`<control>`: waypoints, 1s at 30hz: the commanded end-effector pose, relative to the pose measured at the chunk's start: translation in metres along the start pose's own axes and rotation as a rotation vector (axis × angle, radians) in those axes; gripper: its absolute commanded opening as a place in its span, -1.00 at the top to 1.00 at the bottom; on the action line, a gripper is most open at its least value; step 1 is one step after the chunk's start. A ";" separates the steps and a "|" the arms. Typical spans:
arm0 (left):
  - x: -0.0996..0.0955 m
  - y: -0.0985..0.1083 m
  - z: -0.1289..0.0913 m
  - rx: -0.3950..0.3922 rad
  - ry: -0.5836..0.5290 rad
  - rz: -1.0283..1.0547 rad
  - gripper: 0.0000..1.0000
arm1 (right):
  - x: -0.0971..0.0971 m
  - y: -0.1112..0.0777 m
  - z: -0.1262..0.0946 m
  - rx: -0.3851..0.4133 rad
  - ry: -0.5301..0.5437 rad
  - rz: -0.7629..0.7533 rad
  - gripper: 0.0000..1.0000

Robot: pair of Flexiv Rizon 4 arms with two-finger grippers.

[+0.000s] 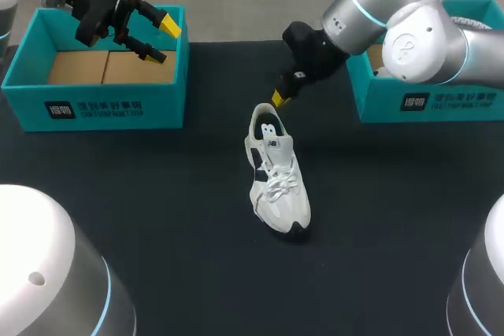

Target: Take the shoe out of the shoebox, open the shoe tongue, remove and reinsert the insole, then place the shoe into the shoebox

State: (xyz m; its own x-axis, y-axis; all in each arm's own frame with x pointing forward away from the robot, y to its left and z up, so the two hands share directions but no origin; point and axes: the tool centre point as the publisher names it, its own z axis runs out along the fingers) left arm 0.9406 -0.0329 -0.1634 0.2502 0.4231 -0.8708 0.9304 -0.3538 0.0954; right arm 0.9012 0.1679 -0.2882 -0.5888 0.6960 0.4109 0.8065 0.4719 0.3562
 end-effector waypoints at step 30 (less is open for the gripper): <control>0.000 0.000 -0.001 0.002 0.002 0.001 -1.00 | 0.012 -0.047 0.023 0.146 -0.544 0.301 1.00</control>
State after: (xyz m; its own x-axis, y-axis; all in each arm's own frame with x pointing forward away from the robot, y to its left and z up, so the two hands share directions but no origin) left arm 0.9406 -0.0329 -0.1634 0.2502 0.4232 -0.8708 0.9304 -0.3538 0.0954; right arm 0.8538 0.1612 -0.3168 -0.2719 0.9579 0.0924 0.9522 0.2540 0.1697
